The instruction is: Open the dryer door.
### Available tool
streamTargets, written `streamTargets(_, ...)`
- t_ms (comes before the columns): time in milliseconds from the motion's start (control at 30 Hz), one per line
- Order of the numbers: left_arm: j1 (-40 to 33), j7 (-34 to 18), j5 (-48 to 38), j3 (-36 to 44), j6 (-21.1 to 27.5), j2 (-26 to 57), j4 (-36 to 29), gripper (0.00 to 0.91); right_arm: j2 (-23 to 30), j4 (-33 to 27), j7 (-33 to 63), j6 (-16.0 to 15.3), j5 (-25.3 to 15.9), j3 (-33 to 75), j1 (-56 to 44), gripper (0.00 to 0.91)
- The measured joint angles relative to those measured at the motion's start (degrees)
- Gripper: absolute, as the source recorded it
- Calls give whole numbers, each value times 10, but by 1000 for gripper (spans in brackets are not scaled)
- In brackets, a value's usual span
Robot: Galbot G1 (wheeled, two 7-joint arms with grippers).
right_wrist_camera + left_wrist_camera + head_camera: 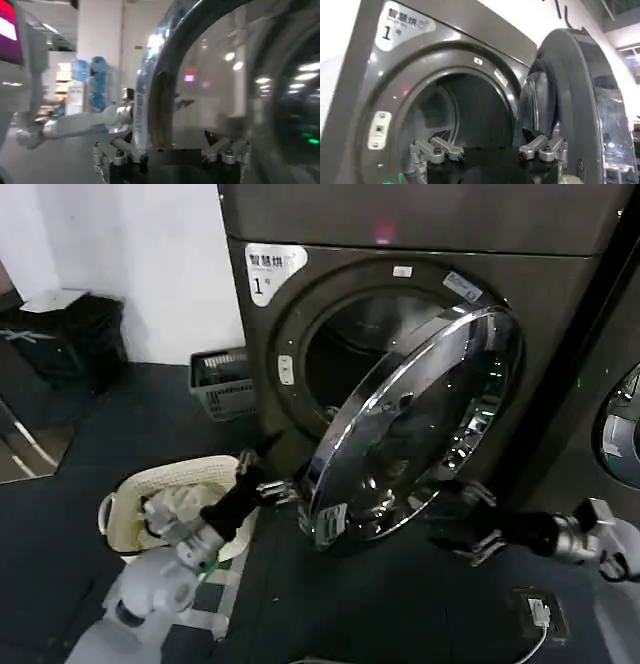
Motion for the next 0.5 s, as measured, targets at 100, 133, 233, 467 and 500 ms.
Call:
streamTargets(100, -3, 11, 12, 9, 0, 3, 2, 907, 13, 14, 61, 4, -13, 29, -13, 907)
streamTargets(133, -4, 14, 13, 11, 0, 3, 5, 907, 19, 20, 82, 8, -17, 39, -18, 907)
streamTargets(233, -8, 25, 12, 20, 1, 3, 7, 907, 34, 36, 142, 14, -43, 71, -33, 907)
streamTargets(467, -23, 26, 8, 54, -6, 6, 8, 907, 40, 58, 252, 9, -122, 154, -72, 907)
streamTargets(500, -27, 25, 8, 60, -6, 6, 11, 907, 39, 59, 268, 3, -135, 166, -77, 907)
